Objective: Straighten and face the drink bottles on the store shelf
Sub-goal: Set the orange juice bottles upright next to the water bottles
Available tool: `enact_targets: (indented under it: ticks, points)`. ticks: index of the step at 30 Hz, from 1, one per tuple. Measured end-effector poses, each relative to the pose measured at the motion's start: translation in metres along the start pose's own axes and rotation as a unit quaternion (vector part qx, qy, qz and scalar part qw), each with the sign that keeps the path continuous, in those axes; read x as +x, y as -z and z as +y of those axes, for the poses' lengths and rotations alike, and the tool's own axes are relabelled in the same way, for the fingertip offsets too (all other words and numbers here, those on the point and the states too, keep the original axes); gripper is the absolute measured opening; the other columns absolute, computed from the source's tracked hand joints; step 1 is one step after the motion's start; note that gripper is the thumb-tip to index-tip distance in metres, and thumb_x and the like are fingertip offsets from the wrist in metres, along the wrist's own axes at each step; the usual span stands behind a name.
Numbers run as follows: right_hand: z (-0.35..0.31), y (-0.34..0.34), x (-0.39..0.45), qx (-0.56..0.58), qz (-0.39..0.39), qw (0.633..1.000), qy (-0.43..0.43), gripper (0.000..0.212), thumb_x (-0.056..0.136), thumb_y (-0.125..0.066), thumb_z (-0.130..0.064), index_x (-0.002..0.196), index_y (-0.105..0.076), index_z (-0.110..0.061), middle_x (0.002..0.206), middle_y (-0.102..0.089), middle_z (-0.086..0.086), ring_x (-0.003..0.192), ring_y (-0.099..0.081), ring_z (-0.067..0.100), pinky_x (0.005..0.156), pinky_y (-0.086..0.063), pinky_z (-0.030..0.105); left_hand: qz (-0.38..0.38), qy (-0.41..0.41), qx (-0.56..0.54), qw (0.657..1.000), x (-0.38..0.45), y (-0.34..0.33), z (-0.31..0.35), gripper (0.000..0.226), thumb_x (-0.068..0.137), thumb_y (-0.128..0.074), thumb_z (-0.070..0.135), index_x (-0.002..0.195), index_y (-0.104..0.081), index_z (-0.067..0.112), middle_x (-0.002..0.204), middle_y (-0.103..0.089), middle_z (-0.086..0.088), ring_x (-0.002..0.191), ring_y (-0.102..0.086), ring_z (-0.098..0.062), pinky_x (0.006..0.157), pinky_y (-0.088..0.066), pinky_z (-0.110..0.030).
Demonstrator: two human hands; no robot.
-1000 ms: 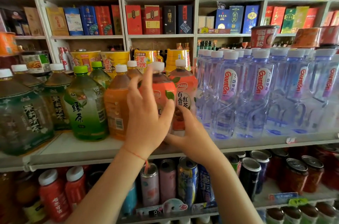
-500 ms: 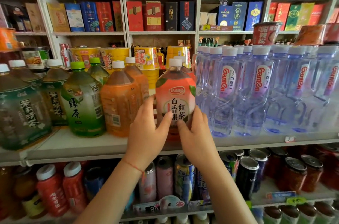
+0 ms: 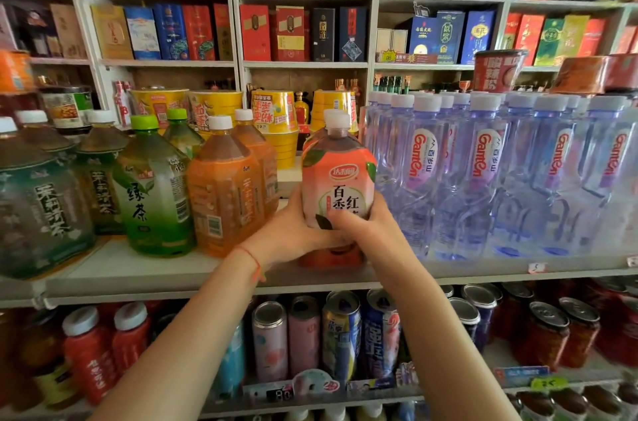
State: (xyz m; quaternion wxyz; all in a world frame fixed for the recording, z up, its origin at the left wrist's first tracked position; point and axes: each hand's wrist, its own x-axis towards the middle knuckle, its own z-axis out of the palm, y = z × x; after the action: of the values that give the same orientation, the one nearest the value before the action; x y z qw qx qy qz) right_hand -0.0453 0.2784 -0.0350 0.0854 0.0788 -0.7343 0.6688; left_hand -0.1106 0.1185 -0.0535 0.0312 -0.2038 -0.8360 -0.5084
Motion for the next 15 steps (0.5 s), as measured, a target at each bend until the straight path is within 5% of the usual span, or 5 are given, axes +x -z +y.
enact_targets:
  ticks: [4, 12, 15]
  points:
    - [0.0, 0.001, 0.003, -0.001, -0.022, 1.0, 0.015, 0.088, 0.057, -0.087, -0.053, 0.133, -0.052, -0.026, 0.115, -0.072, -0.006, 0.107, -0.068, 0.011, 0.095, -0.056, 0.04, 0.04, -0.028, 0.031, 0.998, 0.002, -0.006, -0.003, 0.109, 0.054, -0.087, 0.075, 0.144, -0.044, 0.031, 0.132, -0.062, 0.01, 0.117, -0.064, -0.011, 0.099, -0.055, -0.044]
    - [0.005, -0.002, 0.002, 0.025, -0.049, 0.997, 0.046, 0.076, 0.067, -0.079, -0.061, 0.129, -0.057, -0.024, 0.117, -0.072, -0.005, 0.11, -0.067, 0.009, 0.099, -0.053, 0.037, 0.097, -0.043, -0.029, 0.994, -0.026, -0.012, 0.015, 0.086, 0.068, -0.063, 0.081, 0.141, -0.044, 0.04, 0.133, -0.058, 0.021, 0.121, -0.057, -0.003, 0.105, -0.048, -0.04]
    - [0.004, -0.004, 0.0, 0.032, -0.043, 0.998, 0.04, 0.082, 0.065, -0.073, -0.075, 0.132, -0.055, -0.031, 0.122, -0.068, -0.013, 0.113, -0.063, 0.001, 0.101, -0.05, 0.034, 0.096, -0.051, -0.048, 0.993, -0.034, -0.011, 0.024, 0.067, 0.076, -0.059, 0.081, 0.134, -0.048, 0.052, 0.129, -0.06, 0.028, 0.121, -0.055, 0.006, 0.103, -0.046, -0.025]
